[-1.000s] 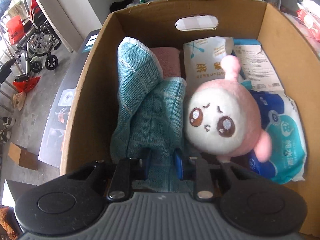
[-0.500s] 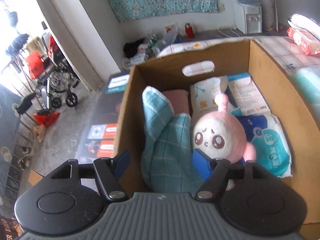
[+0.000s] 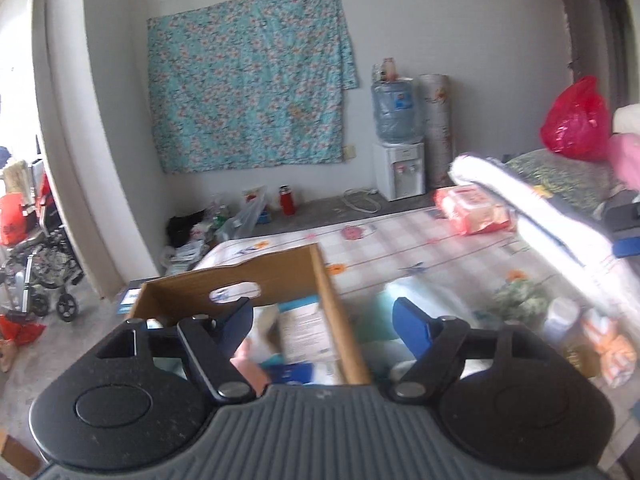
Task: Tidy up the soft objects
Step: 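Reach the right tool to the orange-striped cloth and grasp it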
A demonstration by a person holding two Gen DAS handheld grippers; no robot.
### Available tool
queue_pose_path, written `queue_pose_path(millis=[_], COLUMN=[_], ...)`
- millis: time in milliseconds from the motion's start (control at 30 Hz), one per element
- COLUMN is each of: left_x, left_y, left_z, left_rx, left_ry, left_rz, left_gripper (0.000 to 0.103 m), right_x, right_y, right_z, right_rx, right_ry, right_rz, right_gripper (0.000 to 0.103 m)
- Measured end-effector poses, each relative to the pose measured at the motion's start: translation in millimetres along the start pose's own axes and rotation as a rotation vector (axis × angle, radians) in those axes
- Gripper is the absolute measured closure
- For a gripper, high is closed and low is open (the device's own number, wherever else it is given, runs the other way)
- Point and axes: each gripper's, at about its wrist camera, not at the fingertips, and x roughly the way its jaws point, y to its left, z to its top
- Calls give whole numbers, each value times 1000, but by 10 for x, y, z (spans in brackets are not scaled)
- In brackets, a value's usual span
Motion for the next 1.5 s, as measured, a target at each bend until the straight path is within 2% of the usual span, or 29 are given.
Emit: queue_pose_path(millis=[133,300,400,667,800,967,1067,1267,1500], left_x=[220,523,606,785,875,988,1066,1143,1140], left_y=[-549,-1214,-1562,-1959,-2121,-2280,-2357,-2437,-2522], left_z=[-85,-358,-545,-842,-949,-1025,-1045,-1054,-1104], left_rx=[-19,1,15,-21,-27,-20,-12,2,32], left_ry=[8,41,25,76,114,161,188,227,256], left_rz=[-185,-323,-389,-564,-645,-687,-693,-703,-728], left_gripper=[25,26,26,27,32,44,48,48,46], right_x=[-212,-485,-601,-603,-409,-114,39,285,232], right_y=[-169,-266,-354,-814,-1054,-1304,-1431,-1652,-1664], right_z=[-95,-172,-225,-427,-530,-579,-599,-635,-756], right_rx=[6,-46,-53,48,113,161,175,218,299], right_ry=[-3,-10,0,72,121,177,207,256,264], right_rz=[-57,-164,-233,-318,-343,-363,-380,-392,-347], right_gripper=[22,22,22,22,28,40,46,60,64])
